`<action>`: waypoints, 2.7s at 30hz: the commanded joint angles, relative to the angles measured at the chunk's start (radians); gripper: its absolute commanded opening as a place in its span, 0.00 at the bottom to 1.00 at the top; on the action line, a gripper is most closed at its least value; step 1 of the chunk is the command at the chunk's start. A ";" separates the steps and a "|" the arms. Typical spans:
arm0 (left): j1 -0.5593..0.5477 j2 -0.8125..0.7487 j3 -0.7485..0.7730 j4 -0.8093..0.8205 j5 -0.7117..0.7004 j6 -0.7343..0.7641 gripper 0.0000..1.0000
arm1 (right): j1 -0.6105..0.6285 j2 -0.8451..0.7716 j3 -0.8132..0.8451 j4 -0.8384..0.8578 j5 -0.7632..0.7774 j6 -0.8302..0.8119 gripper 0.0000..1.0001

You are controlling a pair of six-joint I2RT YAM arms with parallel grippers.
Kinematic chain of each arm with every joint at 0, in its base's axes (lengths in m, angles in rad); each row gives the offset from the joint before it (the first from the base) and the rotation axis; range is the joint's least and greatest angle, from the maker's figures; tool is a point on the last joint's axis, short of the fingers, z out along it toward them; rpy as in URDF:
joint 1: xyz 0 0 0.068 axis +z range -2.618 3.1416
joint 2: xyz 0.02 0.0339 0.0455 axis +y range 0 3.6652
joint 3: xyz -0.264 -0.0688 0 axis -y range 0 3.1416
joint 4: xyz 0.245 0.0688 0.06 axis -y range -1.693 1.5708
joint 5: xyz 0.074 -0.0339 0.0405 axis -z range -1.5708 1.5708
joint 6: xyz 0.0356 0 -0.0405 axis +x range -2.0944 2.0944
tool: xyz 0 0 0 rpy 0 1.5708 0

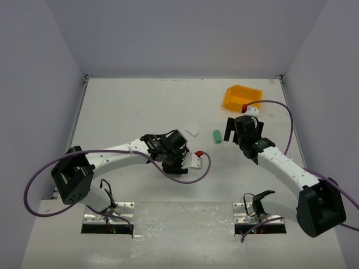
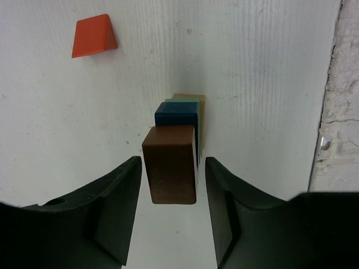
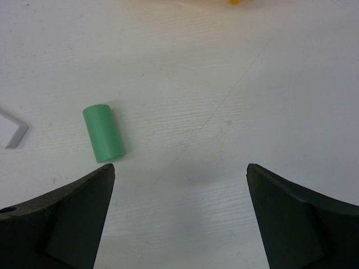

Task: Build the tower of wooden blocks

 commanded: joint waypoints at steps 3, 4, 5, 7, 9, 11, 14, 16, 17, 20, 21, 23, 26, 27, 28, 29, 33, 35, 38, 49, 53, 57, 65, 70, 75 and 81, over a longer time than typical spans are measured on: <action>-0.007 -0.022 0.041 -0.004 0.019 0.030 0.69 | -0.005 0.000 0.012 0.016 0.012 0.003 0.99; -0.006 -0.024 0.043 -0.005 0.017 0.036 0.75 | -0.004 0.000 0.012 0.017 0.012 0.000 0.99; -0.006 -0.025 0.046 -0.008 0.013 0.042 0.82 | -0.004 0.001 0.012 0.017 0.010 -0.002 0.99; -0.007 -0.026 0.067 -0.026 0.011 0.054 0.90 | -0.005 0.004 0.013 0.017 0.010 -0.005 0.99; -0.007 -0.029 0.082 -0.043 0.015 0.062 1.00 | -0.004 0.006 0.015 0.017 0.005 -0.006 0.99; -0.006 -0.036 0.089 -0.045 0.014 0.064 1.00 | -0.005 0.006 0.017 0.017 -0.005 -0.009 0.99; -0.007 -0.054 0.093 -0.046 0.010 0.076 1.00 | -0.004 0.004 0.016 0.017 -0.009 -0.015 0.99; -0.007 -0.067 0.096 -0.046 0.003 0.085 1.00 | -0.004 0.000 0.013 0.017 -0.010 -0.015 0.99; -0.005 -0.079 0.100 -0.044 -0.003 0.089 1.00 | -0.004 -0.003 0.012 0.017 -0.010 -0.016 0.99; 0.011 -0.118 0.102 -0.004 -0.016 0.083 1.00 | -0.004 -0.029 0.008 0.016 -0.016 -0.037 0.99; 0.031 -0.132 0.110 0.015 -0.008 0.075 1.00 | -0.004 -0.042 0.005 0.015 -0.017 -0.041 0.99; 0.076 -0.154 0.138 0.063 0.014 0.042 1.00 | -0.005 -0.066 -0.001 0.017 -0.027 -0.048 0.99; 0.202 -0.170 0.208 0.236 0.108 -0.099 1.00 | -0.005 -0.088 -0.009 0.017 -0.052 -0.061 0.99; 0.262 -0.166 0.230 0.322 0.133 -0.197 1.00 | -0.004 -0.094 -0.010 0.018 -0.062 -0.059 0.99; 0.319 -0.160 0.250 0.394 0.141 -0.283 1.00 | -0.004 -0.097 -0.011 0.019 -0.075 -0.057 0.99; 0.368 -0.153 0.265 0.458 0.127 -0.363 1.00 | -0.005 -0.098 -0.011 0.021 -0.095 -0.055 0.99; 0.419 -0.104 0.323 0.788 -0.217 -0.794 1.00 | -0.005 -0.078 -0.009 0.051 -0.166 -0.045 0.99; 0.421 -0.075 0.381 0.814 -0.350 -0.963 1.00 | -0.005 -0.048 -0.003 0.068 -0.195 -0.044 0.99; 0.422 -0.049 0.468 0.805 -0.401 -1.114 1.00 | -0.005 0.014 0.014 0.092 -0.249 -0.048 0.99; 0.421 -0.225 0.062 0.825 -0.266 -1.285 1.00 | -0.014 0.367 0.146 0.141 -0.366 -0.067 0.99; 0.421 -0.314 -0.122 0.851 -0.367 -1.280 1.00 | -0.020 0.453 0.181 0.191 -0.403 -0.090 0.99; 0.421 -0.350 -0.177 0.846 -0.379 -1.238 1.00 | -0.028 0.505 0.198 0.210 -0.389 -0.102 0.84; 0.420 -0.344 -0.204 0.831 -0.410 -1.234 1.00 | -0.028 0.550 0.177 0.233 -0.394 -0.122 0.50; 0.421 -0.336 -0.200 0.836 -0.345 -1.234 1.00 | -0.028 0.525 0.151 0.265 -0.424 -0.154 0.22; 0.421 -0.323 -0.187 0.838 -0.220 -1.239 1.00 | -0.029 0.380 0.022 0.436 -0.539 -0.234 0.08; 0.411 -0.299 -0.210 0.913 0.125 -1.280 1.00 | -0.026 0.111 -0.286 0.862 -0.897 -0.362 0.05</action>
